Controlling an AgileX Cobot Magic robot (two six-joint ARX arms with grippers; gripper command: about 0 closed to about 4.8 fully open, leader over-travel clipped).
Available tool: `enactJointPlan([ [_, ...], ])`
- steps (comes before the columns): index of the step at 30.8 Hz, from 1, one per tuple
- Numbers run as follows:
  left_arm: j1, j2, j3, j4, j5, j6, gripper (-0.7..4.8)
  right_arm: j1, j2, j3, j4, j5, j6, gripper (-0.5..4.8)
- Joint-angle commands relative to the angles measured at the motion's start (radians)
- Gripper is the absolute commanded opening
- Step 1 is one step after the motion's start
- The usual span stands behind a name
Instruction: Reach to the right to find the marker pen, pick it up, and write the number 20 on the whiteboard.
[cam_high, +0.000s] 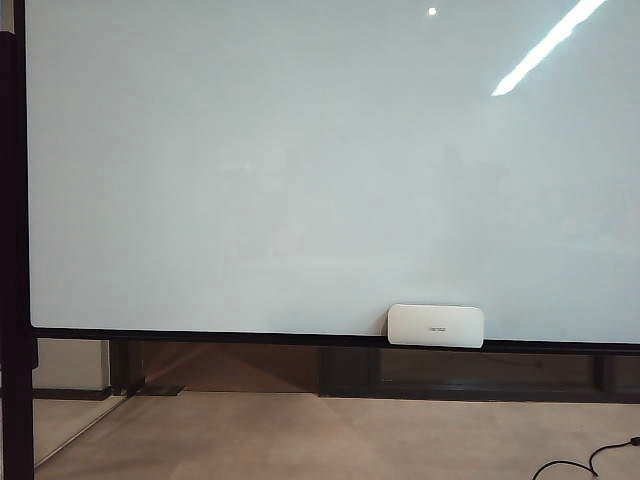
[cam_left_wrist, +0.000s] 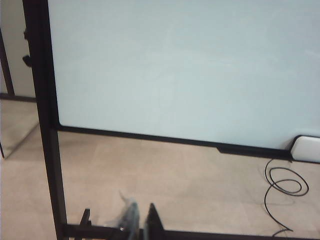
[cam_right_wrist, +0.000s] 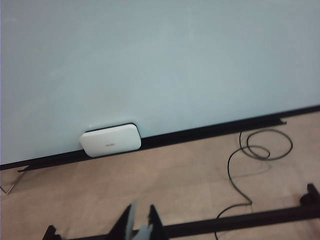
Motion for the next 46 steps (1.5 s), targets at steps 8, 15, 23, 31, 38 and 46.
enactJointPlan([
  [8, -0.002, 0.001, 0.003, 0.089, 0.362, -0.059, 0.21, 0.001, 0.001, 0.000, 0.097, -0.134, 0.016, 0.22],
  [15, -0.002, 0.020, 0.003, 0.192, 0.420, -0.057, 0.20, 0.001, 0.004, 0.048, 0.225, -0.157, 0.080, -0.01],
  [23, -0.092, 0.283, 0.003, 0.443, 0.434, -0.053, 0.11, 0.000, 0.105, 0.155, 0.272, -0.104, 0.071, -0.01],
  [31, -0.246, 0.833, 0.120, 0.814, 0.341, -0.027, -0.02, 0.000, 0.404, 0.248, 0.481, -0.116, 0.003, -0.01],
  [38, -0.264, 1.117, 0.296, 0.911, 0.495, -0.040, -0.03, -0.005, 0.660, 0.483, 0.502, -0.130, -0.087, -0.01],
  [46, -0.261, 1.157, 0.327, 0.923, 0.545, -0.065, -0.04, -0.124, 0.784, 0.712, 0.473, -0.002, -0.291, -0.01],
])
